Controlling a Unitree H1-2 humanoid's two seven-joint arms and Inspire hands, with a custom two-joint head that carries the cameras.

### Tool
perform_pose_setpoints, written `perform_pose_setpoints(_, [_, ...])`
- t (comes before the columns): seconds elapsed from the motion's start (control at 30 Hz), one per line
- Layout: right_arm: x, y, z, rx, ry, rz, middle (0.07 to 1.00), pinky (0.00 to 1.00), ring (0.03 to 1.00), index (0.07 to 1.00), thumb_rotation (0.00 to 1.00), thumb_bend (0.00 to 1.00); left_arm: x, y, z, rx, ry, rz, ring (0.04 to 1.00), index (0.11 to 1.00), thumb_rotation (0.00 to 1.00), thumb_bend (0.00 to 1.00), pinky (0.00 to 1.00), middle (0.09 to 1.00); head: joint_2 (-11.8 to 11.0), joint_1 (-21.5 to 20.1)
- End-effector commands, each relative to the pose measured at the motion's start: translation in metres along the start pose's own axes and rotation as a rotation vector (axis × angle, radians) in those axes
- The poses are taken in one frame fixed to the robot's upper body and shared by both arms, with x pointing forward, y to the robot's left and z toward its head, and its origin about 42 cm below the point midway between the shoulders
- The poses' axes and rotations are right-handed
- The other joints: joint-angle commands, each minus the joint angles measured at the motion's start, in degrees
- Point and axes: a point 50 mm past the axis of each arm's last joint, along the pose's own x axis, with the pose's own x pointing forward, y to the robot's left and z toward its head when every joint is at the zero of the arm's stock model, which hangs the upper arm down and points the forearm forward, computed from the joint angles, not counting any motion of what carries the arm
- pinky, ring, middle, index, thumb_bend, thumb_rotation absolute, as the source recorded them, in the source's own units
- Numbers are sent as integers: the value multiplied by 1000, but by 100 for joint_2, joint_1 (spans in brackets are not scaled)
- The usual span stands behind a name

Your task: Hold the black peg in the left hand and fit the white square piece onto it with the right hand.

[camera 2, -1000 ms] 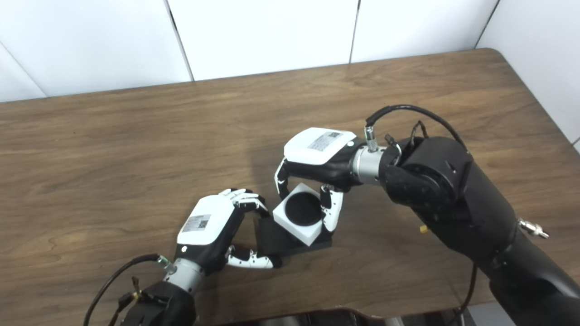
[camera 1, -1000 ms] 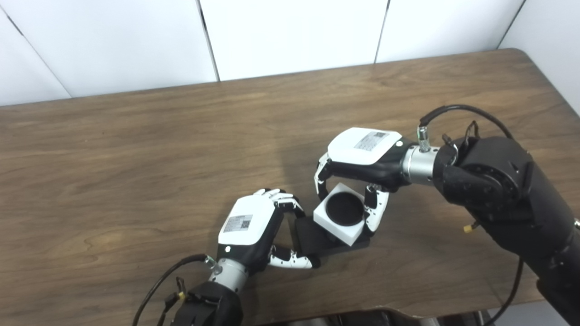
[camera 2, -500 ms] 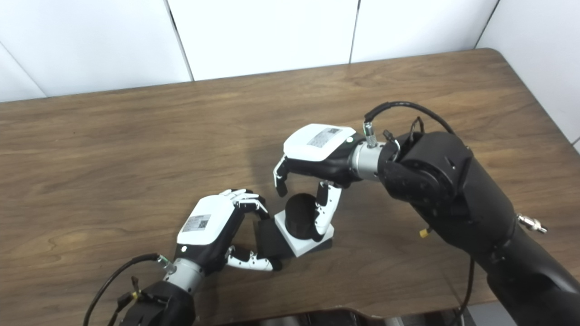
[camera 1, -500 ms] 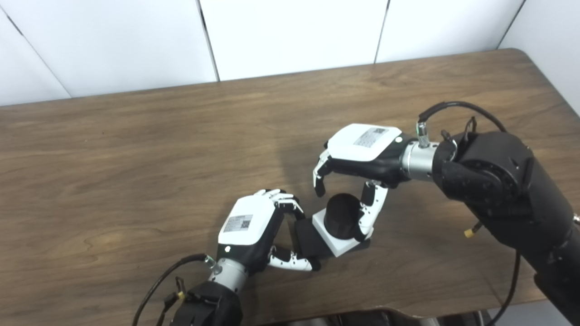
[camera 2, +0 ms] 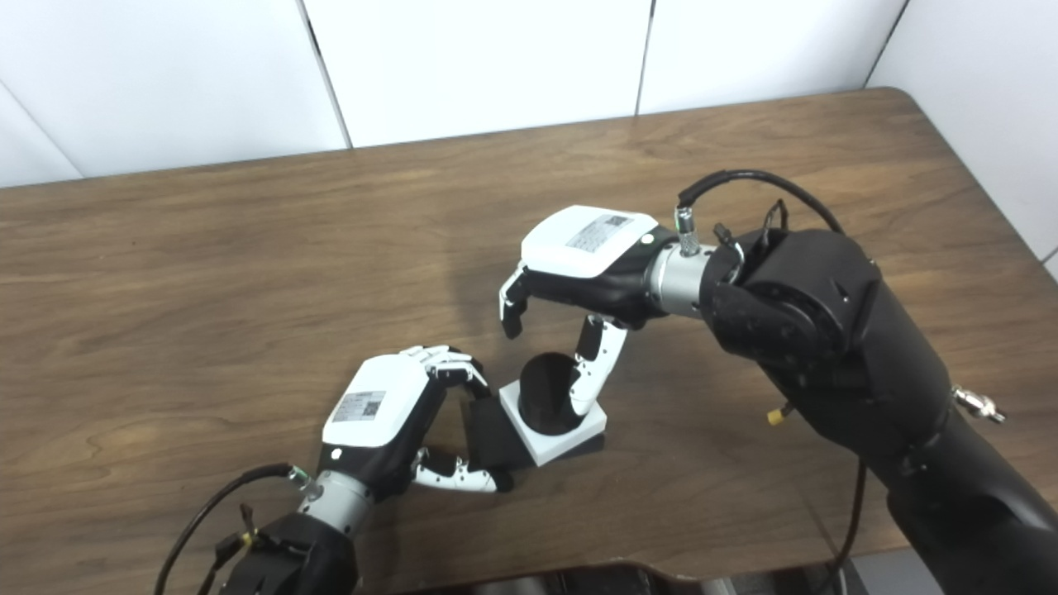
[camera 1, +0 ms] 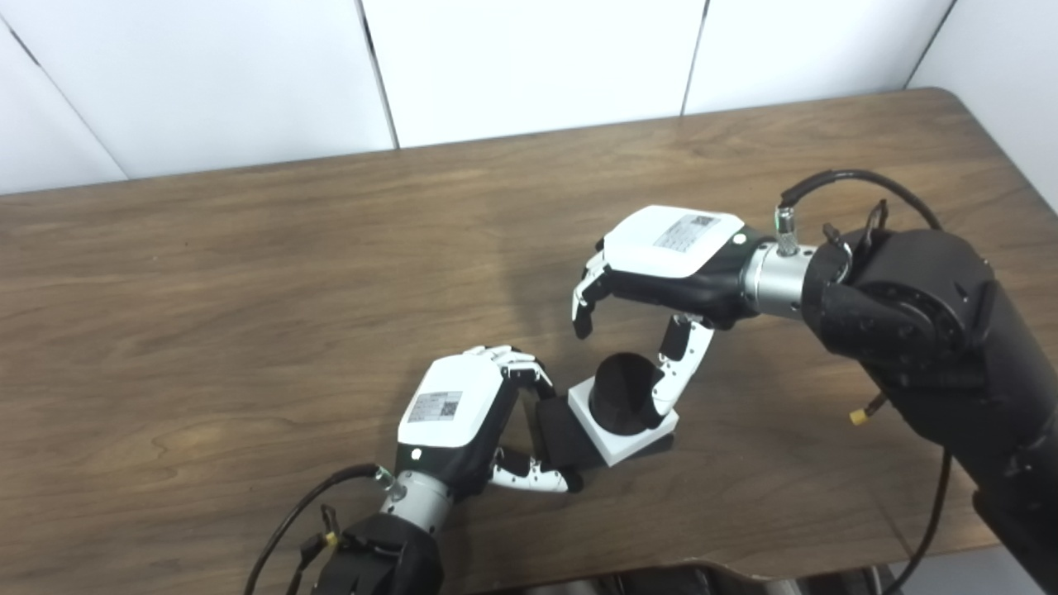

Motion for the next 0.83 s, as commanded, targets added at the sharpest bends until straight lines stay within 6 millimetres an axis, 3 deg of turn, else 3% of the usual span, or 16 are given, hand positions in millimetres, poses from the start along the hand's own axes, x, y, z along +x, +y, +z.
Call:
perform_pose_setpoints(0.0, [-7, -13, -3, -29, 26, -54, 758, 931, 862, 673, 441, 1000, 0, -4, -4, 19, 27, -19, 831, 487, 49, 515, 858, 764, -21, 34])
perform_pose_setpoints(0.6, [-11, -7, -7, -2, 41, -71, 754, 905, 860, 666, 464, 1000, 1, 6, -20, 92, 175, -64, 809, 496, 83, 518, 800, 769, -50, 121])
perform_pose_setpoints(0.67, [-12, -7, -7, 0, 43, -72, 754, 904, 860, 666, 464, 1000, 1, 5, -20, 98, 179, -67, 812, 623, 254, 726, 805, 779, -47, 124])
perform_pose_setpoints(0.8, [-12, -5, -8, 4, 42, -74, 753, 897, 857, 662, 460, 1000, 2, 4, -20, 104, 189, -71, 818, 700, 349, 825, 809, 794, -47, 124])
